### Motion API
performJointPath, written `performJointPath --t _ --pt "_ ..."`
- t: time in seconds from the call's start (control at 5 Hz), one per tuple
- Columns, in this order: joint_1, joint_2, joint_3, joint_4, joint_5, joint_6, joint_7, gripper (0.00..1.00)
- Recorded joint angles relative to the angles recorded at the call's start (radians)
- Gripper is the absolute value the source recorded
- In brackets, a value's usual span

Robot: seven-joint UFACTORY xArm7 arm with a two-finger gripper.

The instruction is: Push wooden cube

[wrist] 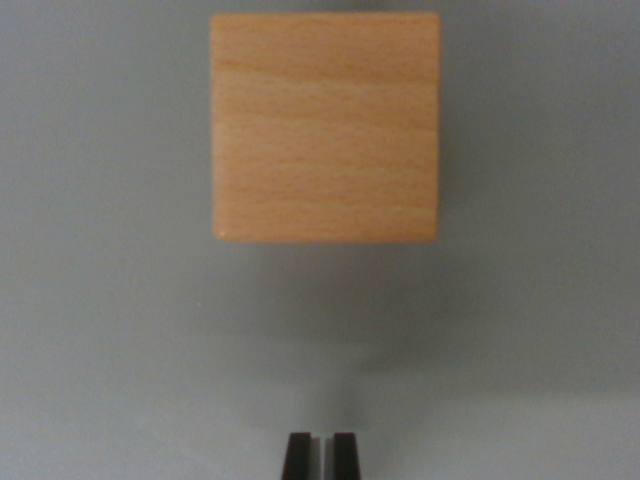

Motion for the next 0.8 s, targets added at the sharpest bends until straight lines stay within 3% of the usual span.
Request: performJointPath --t 0.6,0.8 --pt "0.0000 0.000 0.000 0.000 0.0000 0.000 0.000 0.00" --pt "0.0000 0.000 0.000 0.000 0.0000 0.000 0.000 1.00"
